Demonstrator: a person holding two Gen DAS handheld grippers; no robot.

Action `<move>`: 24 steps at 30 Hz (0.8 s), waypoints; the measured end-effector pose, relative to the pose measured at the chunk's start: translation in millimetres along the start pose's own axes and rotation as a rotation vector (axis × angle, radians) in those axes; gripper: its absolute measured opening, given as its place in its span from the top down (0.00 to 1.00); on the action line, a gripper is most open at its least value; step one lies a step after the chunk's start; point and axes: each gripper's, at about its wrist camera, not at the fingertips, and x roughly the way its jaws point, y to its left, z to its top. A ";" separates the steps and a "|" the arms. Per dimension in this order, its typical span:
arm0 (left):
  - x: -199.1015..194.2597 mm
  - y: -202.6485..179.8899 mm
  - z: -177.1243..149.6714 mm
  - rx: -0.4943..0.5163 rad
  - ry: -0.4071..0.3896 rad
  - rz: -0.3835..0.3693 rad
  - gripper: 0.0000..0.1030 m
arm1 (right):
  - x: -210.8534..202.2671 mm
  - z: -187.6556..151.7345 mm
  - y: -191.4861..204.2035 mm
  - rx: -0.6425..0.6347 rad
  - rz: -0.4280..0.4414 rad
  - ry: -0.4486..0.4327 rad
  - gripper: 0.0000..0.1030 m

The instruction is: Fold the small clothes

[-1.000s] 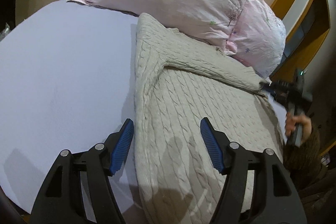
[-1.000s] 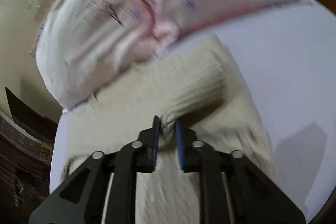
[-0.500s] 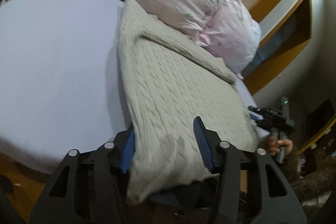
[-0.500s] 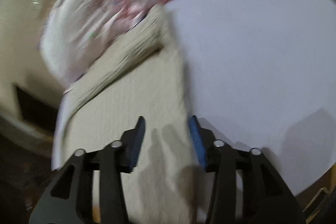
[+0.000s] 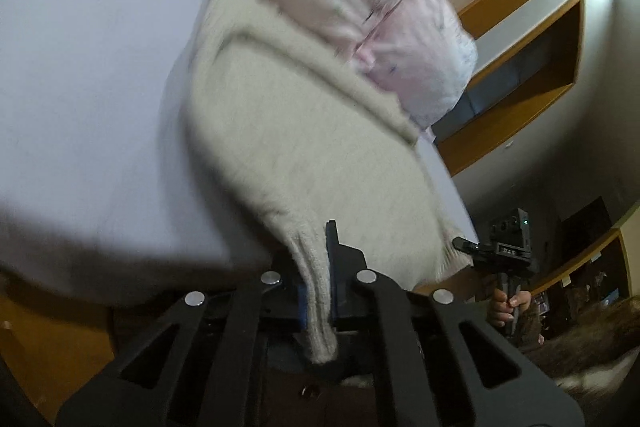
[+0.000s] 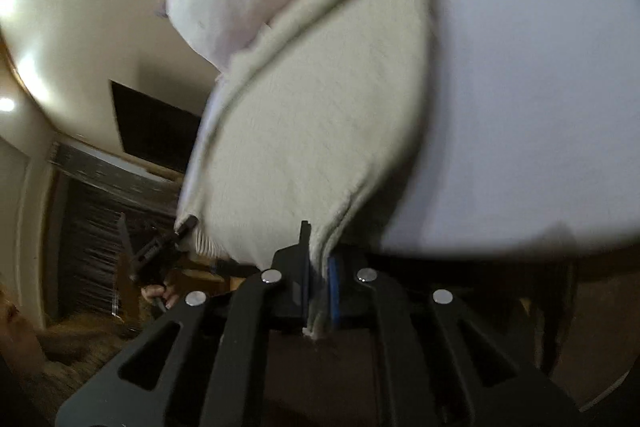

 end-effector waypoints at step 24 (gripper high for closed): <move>108.5 61.6 247.2 -0.186 -0.200 0.256 0.25 | 80.2 266.4 -54.2 0.217 -0.091 -0.434 0.13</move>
